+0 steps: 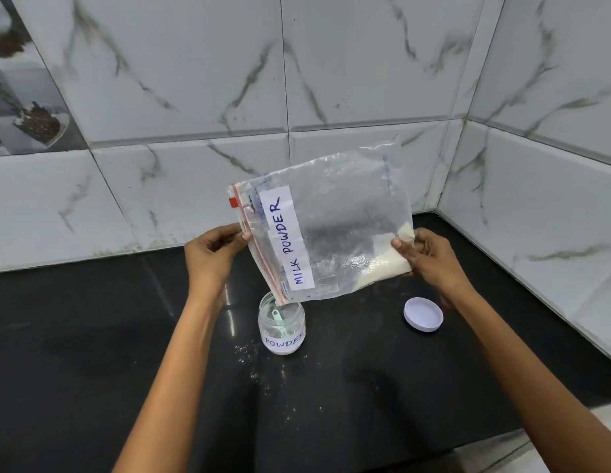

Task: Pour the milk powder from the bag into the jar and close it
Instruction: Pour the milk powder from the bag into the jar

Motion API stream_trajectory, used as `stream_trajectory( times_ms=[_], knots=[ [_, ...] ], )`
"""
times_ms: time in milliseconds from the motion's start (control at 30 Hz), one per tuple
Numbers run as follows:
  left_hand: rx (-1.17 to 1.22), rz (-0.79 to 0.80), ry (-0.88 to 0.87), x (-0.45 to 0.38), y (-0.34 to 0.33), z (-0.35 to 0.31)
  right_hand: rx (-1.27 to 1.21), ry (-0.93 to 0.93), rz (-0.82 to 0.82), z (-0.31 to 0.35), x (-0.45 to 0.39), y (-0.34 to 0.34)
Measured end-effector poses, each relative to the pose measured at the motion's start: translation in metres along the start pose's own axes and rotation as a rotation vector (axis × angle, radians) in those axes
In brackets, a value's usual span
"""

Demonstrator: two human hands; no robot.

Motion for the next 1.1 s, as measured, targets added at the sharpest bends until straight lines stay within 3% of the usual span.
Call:
stream_trajectory(
  times_ms=[200,367,700,800,933,1100],
  knots=[
    [-0.011,-0.036,0.090,0.010,0.007,0.030,0.043,-0.053,0.172,0.008,-0.001,-0.011],
    [-0.042,-0.054,0.132,0.011,0.016,0.044,0.050,-0.017,0.201,0.019,-0.003,-0.016],
    [-0.077,0.144,0.310,0.053,-0.009,0.097,0.026,0.052,0.217,0.029,-0.009,-0.028],
    [-0.097,0.156,0.275,0.050,-0.009,0.101,0.039,0.055,0.226,0.030,-0.012,-0.027],
    [-0.017,0.337,0.141,0.044,-0.004,0.098,0.098,0.071,0.275,0.041,-0.015,-0.027],
    [0.015,0.408,0.126,0.043,-0.001,0.105,0.290,0.069,0.378,0.049,-0.020,-0.030]
  ],
)
Point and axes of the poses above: each hand's wrist, its own x-axis away from the middle knuckle, its own y-axis out of the back of the hand, z = x × y, the point moved 4 cm from there along -x, towards the middle knuckle, and after that the axes turned 15 degrees about -x, right-handed, at the moved point
